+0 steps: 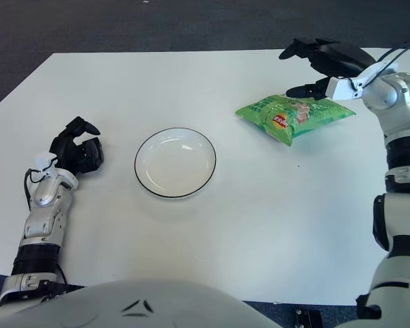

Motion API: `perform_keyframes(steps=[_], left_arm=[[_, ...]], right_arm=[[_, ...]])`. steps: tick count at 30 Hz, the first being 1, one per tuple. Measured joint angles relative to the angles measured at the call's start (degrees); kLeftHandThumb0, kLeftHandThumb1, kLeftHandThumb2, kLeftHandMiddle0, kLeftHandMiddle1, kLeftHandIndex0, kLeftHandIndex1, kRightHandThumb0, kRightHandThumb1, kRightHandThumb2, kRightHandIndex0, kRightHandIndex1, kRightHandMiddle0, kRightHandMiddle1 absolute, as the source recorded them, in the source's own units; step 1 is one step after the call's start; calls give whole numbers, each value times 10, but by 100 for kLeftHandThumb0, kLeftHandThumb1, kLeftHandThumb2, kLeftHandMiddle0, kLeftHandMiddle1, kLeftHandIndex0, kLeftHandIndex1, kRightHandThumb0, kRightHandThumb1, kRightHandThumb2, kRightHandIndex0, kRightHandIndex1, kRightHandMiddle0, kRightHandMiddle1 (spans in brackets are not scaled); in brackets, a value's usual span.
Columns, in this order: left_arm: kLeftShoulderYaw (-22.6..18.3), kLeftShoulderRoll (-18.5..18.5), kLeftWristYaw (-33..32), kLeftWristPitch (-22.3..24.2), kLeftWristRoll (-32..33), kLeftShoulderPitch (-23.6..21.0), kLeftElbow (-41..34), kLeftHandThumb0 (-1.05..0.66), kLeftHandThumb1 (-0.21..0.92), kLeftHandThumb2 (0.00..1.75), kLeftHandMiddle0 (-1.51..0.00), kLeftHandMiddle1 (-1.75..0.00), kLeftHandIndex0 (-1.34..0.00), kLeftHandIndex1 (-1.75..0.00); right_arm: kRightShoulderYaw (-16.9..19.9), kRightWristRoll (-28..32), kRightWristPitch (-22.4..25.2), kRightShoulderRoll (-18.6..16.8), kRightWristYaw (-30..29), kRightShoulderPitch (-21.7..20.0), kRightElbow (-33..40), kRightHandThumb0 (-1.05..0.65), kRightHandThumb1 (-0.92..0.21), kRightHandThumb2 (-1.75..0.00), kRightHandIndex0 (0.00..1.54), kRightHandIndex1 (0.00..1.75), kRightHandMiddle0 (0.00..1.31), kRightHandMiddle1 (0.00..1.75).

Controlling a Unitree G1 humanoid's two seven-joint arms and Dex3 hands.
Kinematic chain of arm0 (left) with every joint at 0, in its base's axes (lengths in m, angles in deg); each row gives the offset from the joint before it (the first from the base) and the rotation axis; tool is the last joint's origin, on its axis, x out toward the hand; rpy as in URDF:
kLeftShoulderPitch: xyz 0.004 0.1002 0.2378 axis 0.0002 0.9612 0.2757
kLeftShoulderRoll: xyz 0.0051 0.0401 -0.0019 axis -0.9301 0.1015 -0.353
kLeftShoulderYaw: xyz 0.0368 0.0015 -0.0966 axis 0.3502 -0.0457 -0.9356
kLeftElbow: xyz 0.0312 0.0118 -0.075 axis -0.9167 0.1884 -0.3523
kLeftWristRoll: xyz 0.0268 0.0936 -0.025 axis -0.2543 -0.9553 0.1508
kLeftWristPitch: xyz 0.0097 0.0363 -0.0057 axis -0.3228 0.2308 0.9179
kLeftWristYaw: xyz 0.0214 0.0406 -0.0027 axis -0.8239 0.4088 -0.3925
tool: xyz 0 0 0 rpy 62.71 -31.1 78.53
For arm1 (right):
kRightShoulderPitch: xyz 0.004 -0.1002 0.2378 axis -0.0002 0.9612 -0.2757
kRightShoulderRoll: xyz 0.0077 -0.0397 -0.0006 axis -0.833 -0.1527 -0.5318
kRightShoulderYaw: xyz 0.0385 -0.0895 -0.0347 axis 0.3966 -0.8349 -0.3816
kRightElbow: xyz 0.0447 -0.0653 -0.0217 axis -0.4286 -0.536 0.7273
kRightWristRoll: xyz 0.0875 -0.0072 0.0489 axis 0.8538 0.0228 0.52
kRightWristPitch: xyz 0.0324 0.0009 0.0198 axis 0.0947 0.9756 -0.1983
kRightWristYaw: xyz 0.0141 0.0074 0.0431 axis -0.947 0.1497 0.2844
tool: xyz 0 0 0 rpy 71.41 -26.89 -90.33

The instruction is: Put the snack into the plate.

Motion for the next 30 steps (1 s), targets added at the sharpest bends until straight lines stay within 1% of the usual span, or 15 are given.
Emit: perform_keyframes(steps=[1, 3, 5, 6, 12, 17, 23, 26, 30], left_arm=[[0, 0, 0, 0, 0, 0, 0, -49, 29, 135, -117, -175, -63, -175], [0, 0, 0, 0, 0, 0, 0, -49, 29, 135, -117, -175, -63, -175], [0, 0, 0, 0, 0, 0, 0, -49, 29, 135, -117, -175, -64, -175], [0, 0, 0, 0, 0, 0, 0, -49, 29, 135, -117, -175, -64, -175], [-1, 0, 0, 0, 0, 0, 0, -49, 29, 135, -118, -175, -63, -175], [-1, 0, 0, 0, 0, 0, 0, -49, 29, 134, -117, -175, -63, -175], [-1, 0, 0, 0, 0, 0, 0, -49, 30, 134, -118, -175, -63, -175], [-1, 0, 0, 0, 0, 0, 0, -49, 29, 134, -118, -175, -63, -175], [-1, -1, 0, 0, 0, 0, 0, -49, 30, 134, -118, -175, -63, -175]], right_arm=[[-4, 0, 0, 3, 10, -2, -2, -95, -92, -38, 0, 23, 0, 54], [-9, 0, 0, 8, 26, -5, -4, -99, -92, -35, 0, 10, 0, 41], [-15, 0, 0, 12, 42, -7, -5, -101, -92, -33, 0, 5, 0, 32], [-17, -1, 1, 13, 49, -8, -5, -102, -92, -31, 0, 3, 0, 25], [-30, -12, 1, 20, 79, -12, -5, -105, -89, -24, 0, 0, 0, 5], [-42, -20, -3, 23, 97, -14, -5, -105, -85, -20, 0, 0, 0, 1], [-58, -23, -10, 25, 140, -17, -5, -104, -81, -17, 0, 0, 0, 0], [-65, -24, -10, 24, 158, -17, 2, -105, -81, -16, 0, 0, 0, 0], [-81, -55, 7, 11, 150, -20, 1, -105, -82, -16, 0, 0, 0, 0]])
